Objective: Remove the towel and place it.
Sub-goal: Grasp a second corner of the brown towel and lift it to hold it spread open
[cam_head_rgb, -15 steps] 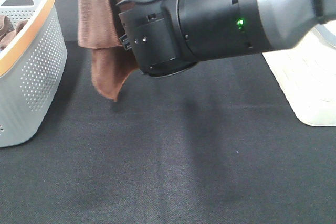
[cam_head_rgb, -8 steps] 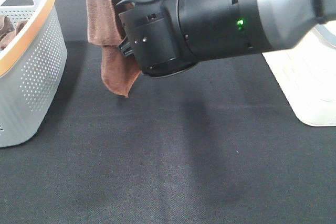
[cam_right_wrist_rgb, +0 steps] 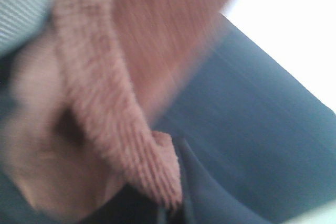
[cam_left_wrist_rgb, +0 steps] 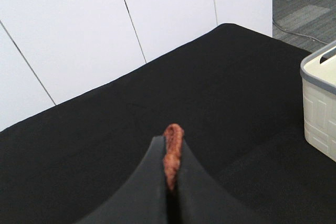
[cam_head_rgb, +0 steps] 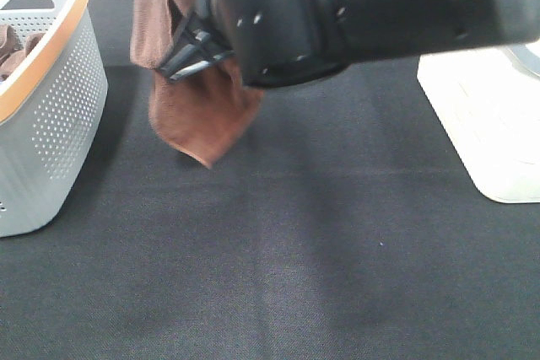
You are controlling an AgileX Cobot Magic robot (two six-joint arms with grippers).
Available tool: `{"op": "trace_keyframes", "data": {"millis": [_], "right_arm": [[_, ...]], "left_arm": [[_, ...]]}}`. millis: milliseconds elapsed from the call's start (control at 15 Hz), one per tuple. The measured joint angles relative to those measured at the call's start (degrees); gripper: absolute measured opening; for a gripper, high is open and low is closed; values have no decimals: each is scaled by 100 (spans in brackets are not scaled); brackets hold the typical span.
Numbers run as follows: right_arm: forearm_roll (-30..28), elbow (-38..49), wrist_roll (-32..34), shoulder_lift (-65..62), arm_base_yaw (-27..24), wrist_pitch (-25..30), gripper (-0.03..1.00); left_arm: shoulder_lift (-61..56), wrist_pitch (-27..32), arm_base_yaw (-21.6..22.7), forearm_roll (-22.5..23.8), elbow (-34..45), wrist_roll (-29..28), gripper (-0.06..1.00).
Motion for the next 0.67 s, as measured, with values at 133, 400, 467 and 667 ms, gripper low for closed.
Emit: {"op": "trace_keyframes", "data": {"millis": [133, 400, 467, 667], "right_arm": [[0, 11, -23, -11, 0, 567, 0], [-11, 80, -23, -23, 0, 2206, 0], [-17, 155, -17, -57, 0, 2458, 0], [-23, 516, 46, -298, 0, 3627, 0]], "left_arm": [[138, -109, 0, 23, 0, 0, 0], [149, -430, 0, 286, 0, 0, 0], [149, -476, 0, 401, 0, 0, 0], [149, -590, 0, 607, 0, 0, 0]]}}
